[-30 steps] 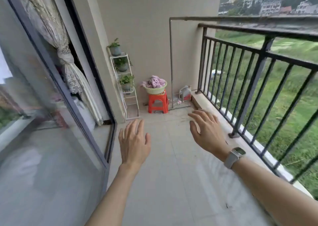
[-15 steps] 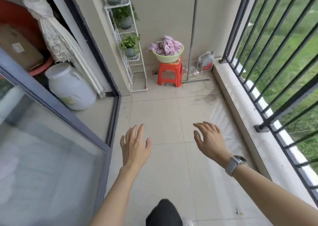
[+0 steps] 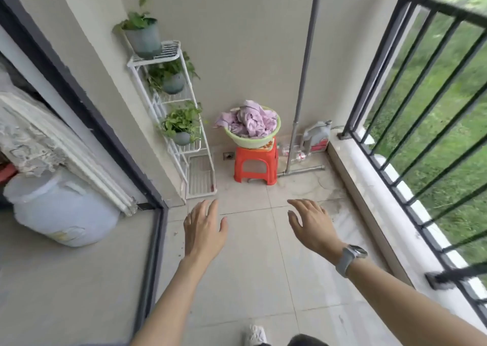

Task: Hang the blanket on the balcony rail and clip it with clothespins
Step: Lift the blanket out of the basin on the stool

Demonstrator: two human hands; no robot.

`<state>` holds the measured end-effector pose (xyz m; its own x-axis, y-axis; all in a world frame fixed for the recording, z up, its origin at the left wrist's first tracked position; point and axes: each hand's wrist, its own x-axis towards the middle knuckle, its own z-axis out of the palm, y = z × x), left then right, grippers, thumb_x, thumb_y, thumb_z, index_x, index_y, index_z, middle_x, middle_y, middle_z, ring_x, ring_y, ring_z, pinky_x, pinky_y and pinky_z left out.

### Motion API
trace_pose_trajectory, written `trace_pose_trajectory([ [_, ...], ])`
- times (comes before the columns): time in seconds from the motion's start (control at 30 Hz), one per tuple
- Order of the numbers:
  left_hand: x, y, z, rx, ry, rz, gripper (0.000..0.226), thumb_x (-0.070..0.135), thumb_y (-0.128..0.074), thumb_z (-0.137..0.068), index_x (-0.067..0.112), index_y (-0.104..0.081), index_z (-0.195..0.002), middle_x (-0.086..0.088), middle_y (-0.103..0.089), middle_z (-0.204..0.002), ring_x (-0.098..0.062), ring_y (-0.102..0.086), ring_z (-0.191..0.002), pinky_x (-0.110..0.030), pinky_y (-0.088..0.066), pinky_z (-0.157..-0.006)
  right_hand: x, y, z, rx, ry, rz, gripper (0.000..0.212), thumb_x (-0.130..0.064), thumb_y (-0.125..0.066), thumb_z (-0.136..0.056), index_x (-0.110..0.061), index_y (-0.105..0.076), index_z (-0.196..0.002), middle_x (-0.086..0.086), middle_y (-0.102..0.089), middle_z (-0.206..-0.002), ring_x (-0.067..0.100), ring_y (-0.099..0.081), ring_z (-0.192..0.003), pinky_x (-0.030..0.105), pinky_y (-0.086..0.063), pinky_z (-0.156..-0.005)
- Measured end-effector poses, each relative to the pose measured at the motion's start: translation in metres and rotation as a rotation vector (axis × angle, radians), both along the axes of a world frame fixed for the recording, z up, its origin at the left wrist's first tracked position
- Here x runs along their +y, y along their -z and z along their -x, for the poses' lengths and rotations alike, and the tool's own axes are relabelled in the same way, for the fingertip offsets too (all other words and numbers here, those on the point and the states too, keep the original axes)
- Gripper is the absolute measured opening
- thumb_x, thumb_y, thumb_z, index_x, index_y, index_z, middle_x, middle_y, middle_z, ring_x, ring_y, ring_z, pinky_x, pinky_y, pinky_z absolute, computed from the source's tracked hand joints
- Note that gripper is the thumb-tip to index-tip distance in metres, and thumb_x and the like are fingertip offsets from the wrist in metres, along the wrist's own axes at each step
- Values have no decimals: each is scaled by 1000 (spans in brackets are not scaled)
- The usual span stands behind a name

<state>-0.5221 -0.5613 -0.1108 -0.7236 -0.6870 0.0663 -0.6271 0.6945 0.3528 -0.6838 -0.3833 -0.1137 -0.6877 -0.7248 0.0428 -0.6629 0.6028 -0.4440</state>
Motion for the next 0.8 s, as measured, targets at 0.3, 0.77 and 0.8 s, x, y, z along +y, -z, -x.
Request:
trace_pose_trajectory([
  [0.3,-145,28,227,-37,75,-84,44,21,-51,-86,12,-45,-128,-6,-48,-133,-25,-42,-123,-39,-33,-102,-145,32,208,-49,52,-11,38,-27,-41,-92,-17,-46,-129,4,-53,-129,23,-42,-123,37,-32,-101],
  [0.77,-369,69,492,-81,-35,-358,43,16,-46,-92,6,-38,-133,-10,-42,-137,-23,-35,-128,-24,-22,-101,-400,76,504,-164,-122,-247,45,-33,-43,-92,-18,-37,-134,4,-44,-137,26,-37,-127,41,-33,-104],
  [0.8,-387,81,505,-99,-39,-366,42,18,-46,-92,7,-39,-132,-9,-43,-136,-22,-36,-128,-25,-24,-102,-419,86,517,-175,-127,-264,45,-34,-43,-92,-19,-36,-134,4,-44,-137,26,-37,-127,41,-34,-103],
])
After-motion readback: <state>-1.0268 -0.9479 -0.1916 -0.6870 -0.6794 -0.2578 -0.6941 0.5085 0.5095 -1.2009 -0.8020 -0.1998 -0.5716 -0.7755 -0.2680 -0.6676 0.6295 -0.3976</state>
